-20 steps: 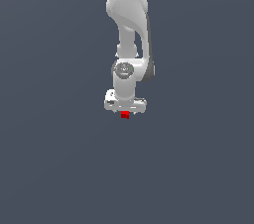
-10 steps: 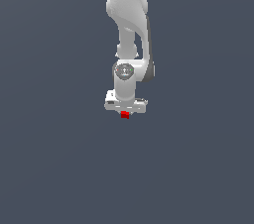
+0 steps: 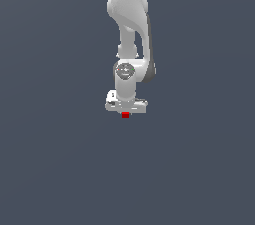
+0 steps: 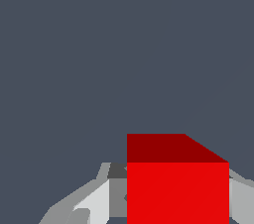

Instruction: Pick up the red cube and move it to a goal position.

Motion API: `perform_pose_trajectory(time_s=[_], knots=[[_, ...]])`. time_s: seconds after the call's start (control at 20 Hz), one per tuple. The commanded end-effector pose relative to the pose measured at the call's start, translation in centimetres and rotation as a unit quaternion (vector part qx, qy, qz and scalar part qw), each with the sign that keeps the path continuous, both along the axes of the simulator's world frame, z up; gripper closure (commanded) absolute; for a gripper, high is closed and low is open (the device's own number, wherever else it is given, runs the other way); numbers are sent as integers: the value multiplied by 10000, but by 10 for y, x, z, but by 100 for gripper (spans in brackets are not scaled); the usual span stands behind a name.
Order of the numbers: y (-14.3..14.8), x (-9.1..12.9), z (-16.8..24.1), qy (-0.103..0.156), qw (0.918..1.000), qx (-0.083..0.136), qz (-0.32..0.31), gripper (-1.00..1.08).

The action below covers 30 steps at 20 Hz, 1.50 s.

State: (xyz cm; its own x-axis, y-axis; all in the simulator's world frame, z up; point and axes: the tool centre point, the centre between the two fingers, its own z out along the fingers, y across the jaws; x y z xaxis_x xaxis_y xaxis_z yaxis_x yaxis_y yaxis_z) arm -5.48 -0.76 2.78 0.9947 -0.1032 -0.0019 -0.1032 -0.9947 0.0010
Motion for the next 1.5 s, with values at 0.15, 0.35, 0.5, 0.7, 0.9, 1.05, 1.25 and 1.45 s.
perform_pose_trajectory(time_s=[0.15, 0.35, 0.5, 0.7, 0.9, 1.05, 1.25, 1.45], knots=[[3, 7, 22, -8, 10000, 0, 1, 108], [8, 15, 48, -8, 10000, 0, 1, 108], [11, 23, 73, -8, 10000, 0, 1, 108], [18, 35, 112, -8, 10000, 0, 1, 108], [24, 48, 152, -8, 10000, 0, 1, 108], [29, 58, 182, -8, 10000, 0, 1, 108], [35, 72, 221, -8, 10000, 0, 1, 108], [40, 85, 257, -10, 10000, 2, -1, 108]])
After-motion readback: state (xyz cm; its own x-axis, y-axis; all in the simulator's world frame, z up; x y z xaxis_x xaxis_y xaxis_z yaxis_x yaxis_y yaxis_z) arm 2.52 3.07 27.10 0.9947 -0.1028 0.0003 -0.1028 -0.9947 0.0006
